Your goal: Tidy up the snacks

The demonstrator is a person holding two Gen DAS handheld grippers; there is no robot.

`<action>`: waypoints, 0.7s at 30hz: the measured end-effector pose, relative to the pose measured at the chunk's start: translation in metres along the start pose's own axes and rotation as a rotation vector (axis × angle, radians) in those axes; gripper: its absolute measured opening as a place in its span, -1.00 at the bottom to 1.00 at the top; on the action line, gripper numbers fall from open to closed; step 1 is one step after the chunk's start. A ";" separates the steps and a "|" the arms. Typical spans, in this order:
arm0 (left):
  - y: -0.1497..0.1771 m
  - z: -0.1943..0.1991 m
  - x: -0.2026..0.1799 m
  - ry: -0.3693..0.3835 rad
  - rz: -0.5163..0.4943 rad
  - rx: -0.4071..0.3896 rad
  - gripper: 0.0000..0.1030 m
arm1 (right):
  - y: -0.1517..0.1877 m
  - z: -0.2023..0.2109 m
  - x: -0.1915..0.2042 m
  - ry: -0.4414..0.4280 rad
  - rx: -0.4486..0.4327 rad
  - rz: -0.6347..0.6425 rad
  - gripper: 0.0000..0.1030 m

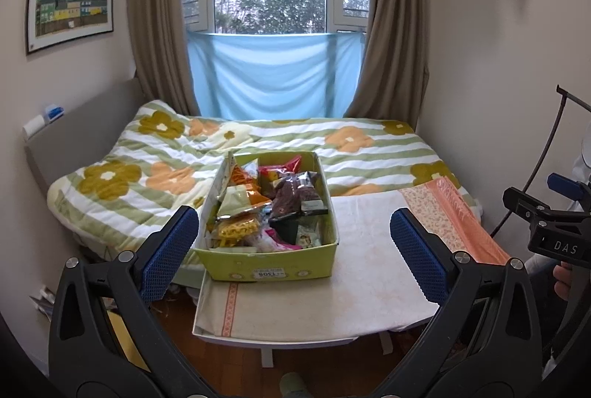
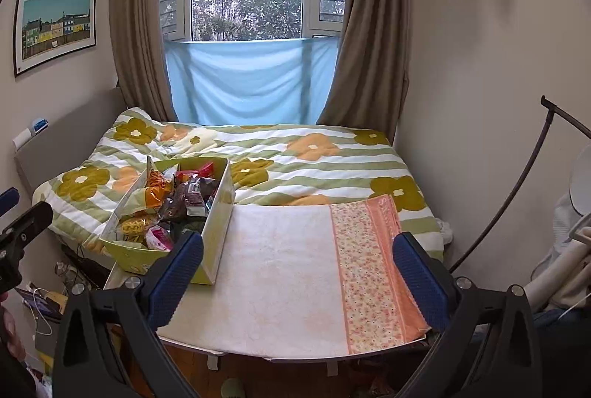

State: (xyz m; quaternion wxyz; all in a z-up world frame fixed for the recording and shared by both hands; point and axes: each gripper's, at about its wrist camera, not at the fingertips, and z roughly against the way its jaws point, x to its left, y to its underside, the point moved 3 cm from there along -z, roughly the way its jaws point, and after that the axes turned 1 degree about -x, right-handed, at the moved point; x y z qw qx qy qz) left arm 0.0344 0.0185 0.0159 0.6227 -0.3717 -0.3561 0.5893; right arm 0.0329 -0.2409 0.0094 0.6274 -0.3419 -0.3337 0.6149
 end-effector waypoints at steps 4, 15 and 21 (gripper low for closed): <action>-0.002 0.002 -0.002 0.000 0.006 -0.005 1.00 | 0.002 0.006 -0.005 -0.001 -0.003 -0.007 0.98; -0.005 0.000 -0.005 -0.007 -0.003 -0.002 1.00 | 0.003 0.007 -0.010 -0.005 -0.012 -0.018 0.98; -0.006 -0.002 -0.004 -0.013 -0.011 -0.002 1.00 | 0.001 0.007 -0.012 -0.010 -0.015 -0.021 0.98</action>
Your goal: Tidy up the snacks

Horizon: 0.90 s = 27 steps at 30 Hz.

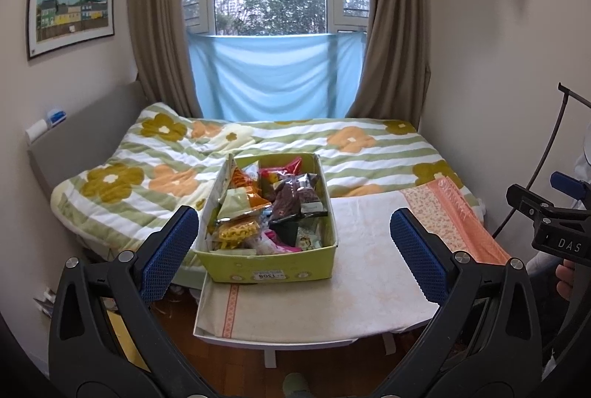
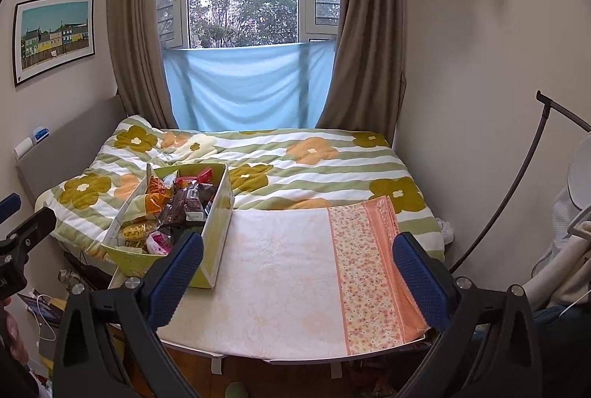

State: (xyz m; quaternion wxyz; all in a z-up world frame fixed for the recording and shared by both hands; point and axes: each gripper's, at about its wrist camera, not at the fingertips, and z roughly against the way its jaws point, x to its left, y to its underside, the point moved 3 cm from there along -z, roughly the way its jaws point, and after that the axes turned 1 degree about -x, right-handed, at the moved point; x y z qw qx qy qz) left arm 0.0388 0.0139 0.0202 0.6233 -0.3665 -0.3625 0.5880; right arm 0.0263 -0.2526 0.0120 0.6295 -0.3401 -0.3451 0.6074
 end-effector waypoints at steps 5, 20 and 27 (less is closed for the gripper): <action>0.000 -0.004 0.000 -0.007 -0.012 0.006 1.00 | -0.001 -0.001 0.000 -0.004 0.000 -0.005 0.98; -0.002 -0.010 0.003 -0.006 -0.012 0.005 1.00 | -0.006 -0.005 -0.004 0.009 0.014 -0.020 0.98; -0.003 -0.010 0.005 -0.004 -0.015 0.001 1.00 | -0.007 -0.005 -0.005 0.011 0.009 -0.021 0.98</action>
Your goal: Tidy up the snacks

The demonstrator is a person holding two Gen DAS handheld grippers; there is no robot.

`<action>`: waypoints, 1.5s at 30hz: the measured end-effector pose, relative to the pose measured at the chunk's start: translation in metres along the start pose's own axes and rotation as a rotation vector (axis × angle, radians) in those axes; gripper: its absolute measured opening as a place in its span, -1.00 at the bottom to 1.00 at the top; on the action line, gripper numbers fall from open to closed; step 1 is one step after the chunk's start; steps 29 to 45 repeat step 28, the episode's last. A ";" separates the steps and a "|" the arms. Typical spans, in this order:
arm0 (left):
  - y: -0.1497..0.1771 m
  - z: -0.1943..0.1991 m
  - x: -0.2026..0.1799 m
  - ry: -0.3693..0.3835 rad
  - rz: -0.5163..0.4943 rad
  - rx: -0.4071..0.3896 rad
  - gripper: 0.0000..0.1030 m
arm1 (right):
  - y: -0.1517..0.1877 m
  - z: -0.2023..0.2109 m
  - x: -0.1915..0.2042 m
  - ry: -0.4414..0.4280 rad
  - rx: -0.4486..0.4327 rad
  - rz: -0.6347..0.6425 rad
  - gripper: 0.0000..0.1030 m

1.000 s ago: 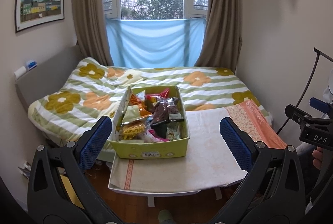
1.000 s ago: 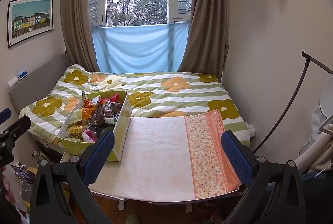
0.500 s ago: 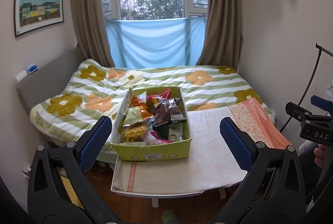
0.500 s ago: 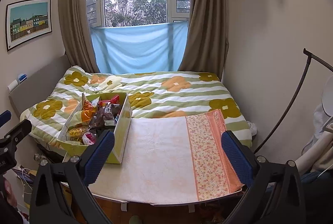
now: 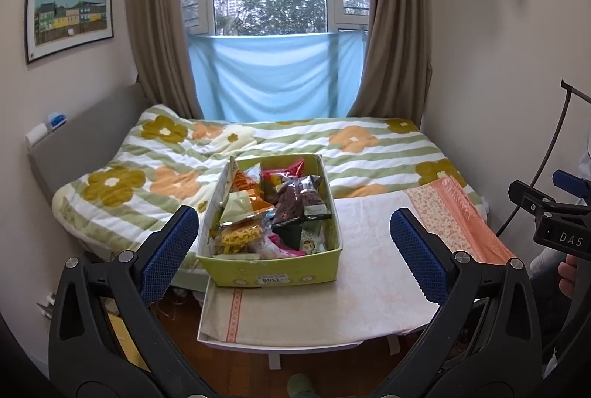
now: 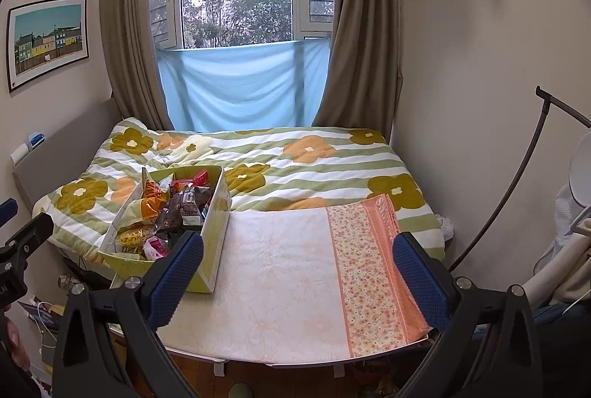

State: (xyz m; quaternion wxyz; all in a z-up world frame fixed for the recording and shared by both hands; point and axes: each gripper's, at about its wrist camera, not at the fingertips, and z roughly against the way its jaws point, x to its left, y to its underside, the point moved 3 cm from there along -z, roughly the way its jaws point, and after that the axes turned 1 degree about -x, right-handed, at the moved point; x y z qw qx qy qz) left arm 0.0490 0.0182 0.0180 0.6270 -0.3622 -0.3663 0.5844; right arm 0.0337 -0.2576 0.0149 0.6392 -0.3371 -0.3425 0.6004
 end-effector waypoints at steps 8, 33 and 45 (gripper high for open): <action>-0.002 -0.001 0.004 -0.003 -0.002 0.000 1.00 | -0.002 0.000 0.001 -0.002 -0.004 -0.001 0.98; -0.001 -0.001 0.013 -0.027 0.003 -0.042 1.00 | -0.002 -0.001 0.006 0.001 0.006 -0.002 0.98; -0.001 -0.001 0.013 -0.027 0.003 -0.042 1.00 | -0.002 -0.001 0.006 0.001 0.006 -0.002 0.98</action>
